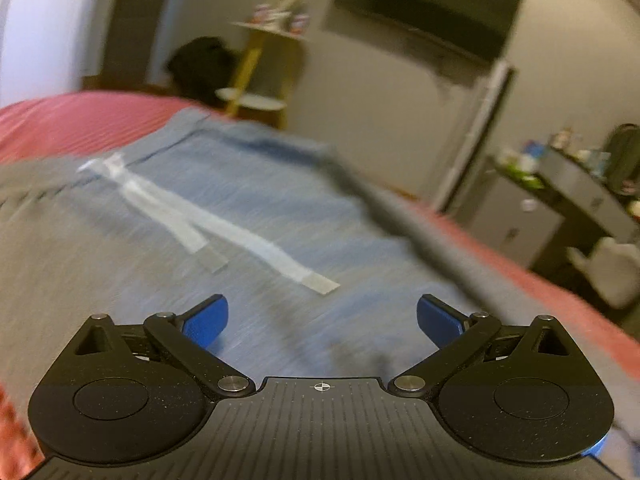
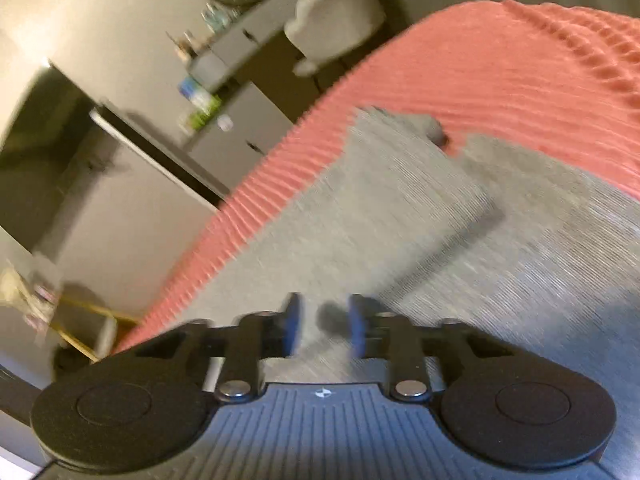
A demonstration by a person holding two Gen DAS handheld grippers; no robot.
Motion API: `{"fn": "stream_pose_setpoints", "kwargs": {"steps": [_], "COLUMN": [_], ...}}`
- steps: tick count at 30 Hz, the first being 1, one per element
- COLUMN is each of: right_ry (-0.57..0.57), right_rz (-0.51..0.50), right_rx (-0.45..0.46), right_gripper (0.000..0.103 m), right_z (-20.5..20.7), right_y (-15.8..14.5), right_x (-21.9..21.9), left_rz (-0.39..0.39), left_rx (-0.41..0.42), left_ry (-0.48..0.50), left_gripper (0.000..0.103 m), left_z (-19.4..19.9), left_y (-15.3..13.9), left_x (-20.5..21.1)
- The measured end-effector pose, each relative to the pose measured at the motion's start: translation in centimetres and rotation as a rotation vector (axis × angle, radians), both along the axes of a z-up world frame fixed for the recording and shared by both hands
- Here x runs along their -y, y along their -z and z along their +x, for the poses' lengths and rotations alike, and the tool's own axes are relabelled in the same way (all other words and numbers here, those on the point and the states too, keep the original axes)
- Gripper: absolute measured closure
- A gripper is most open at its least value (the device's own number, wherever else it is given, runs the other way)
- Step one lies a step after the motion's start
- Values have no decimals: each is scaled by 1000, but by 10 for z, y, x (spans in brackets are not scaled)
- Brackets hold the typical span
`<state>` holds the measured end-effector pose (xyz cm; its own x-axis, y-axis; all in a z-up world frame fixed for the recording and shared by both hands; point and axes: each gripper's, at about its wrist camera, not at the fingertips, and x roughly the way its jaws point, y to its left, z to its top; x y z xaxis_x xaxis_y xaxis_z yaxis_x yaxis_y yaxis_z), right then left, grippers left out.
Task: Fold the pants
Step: 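Grasp the waistband edge with the left gripper while the right gripper holds the hem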
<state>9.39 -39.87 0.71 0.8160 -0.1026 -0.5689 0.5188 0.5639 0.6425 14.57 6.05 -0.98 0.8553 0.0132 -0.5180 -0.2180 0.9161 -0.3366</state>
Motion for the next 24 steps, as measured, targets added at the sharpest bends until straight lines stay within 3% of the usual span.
{"fn": "stream_pose_setpoints", "kwargs": {"steps": [2, 5, 6, 7, 8, 9, 13, 15, 17, 20, 22, 23, 24], "right_ry": [-5, -16, -11, -13, -24, -36, -7, -21, -21, -20, -12, -9, -3], "right_rz": [-8, 34, 42, 48, 62, 82, 117, 153, 176, 168, 164, 163, 162], "right_rx": [3, 1, 22, 33, 54, 78, 128, 133, 142, 159, 158, 159, 161], "right_gripper": [39, 44, 55, 65, 90, 100, 95, 85, 76, 79, 90, 101, 103], "right_z": [3, 7, 6, 7, 8, 7, 6, 9, 10, 16, 16, 17, 17], "right_y": [5, 24, 27, 28, 29, 30, 37, 41, 46, 49, 51, 51, 51], "right_x": [2, 6, 8, 10, 14, 15, 22, 24, 24, 26, 27, 27, 28], "left_rz": [-33, -121, -144, -161, -181, -203, -210, -210, -226, -271, -271, -276, -273], "left_rx": [3, -28, -47, -72, -98, -124, -181, -204, -259, -335, -353, -352, -349], "left_ry": [77, 111, 102, 88, 84, 94, 70, 81, 106, 98, 85, 94, 92], "left_gripper": [0, 1, 6, 17, 22, 25, 24, 19, 21, 51, 83, 93, 95], "left_z": [23, 73, 91, 107, 123, 140, 185, 204, 221, 236, 232, 230, 225], "left_y": [-14, -22, -21, -19, -17, -14, -3, 3, 12, 25, 26, 25, 21], "left_x": [1, -5, -9, -11, -13, -14, -15, -11, -7, -4, -6, -7, -7]}}
